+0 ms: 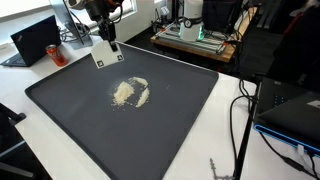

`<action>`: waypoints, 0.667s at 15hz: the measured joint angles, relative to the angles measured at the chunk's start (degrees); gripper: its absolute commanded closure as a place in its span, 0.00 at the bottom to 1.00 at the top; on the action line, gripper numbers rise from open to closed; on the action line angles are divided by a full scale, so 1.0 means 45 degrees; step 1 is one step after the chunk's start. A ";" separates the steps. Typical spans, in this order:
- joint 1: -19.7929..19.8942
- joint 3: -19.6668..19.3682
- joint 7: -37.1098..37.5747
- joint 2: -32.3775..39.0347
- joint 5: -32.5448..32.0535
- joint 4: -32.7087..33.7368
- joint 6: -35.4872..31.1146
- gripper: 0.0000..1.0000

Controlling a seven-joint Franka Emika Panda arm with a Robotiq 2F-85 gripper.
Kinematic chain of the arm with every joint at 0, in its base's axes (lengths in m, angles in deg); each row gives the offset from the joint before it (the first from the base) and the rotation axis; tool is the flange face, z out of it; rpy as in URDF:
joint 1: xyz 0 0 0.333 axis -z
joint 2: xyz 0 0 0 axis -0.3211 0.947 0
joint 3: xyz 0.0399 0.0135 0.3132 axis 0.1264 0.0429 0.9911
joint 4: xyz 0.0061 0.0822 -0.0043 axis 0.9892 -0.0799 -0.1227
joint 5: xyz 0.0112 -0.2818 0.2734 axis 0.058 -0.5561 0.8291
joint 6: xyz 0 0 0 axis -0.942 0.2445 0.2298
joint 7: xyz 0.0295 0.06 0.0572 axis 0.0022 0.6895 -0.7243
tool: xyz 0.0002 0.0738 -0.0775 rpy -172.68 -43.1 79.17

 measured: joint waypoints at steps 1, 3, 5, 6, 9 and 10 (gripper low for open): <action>0.0102 -0.0116 -0.0237 -0.0109 0.0461 -0.0255 0.0000 0.99; 0.0247 -0.0411 -0.0689 -0.0233 0.1296 -0.0729 -0.0006 0.99; 0.0339 -0.0735 -0.1156 -0.0288 0.2074 -0.1233 -0.0111 0.99; 0.0372 -0.0885 -0.1449 -0.0311 0.2496 -0.1519 -0.0195 0.99; 0.0447 -0.1310 -0.2452 -0.0396 0.3958 -0.2421 -0.0467 0.99; 0.0467 -0.1434 -0.2807 -0.0420 0.4578 -0.2695 -0.0610 0.99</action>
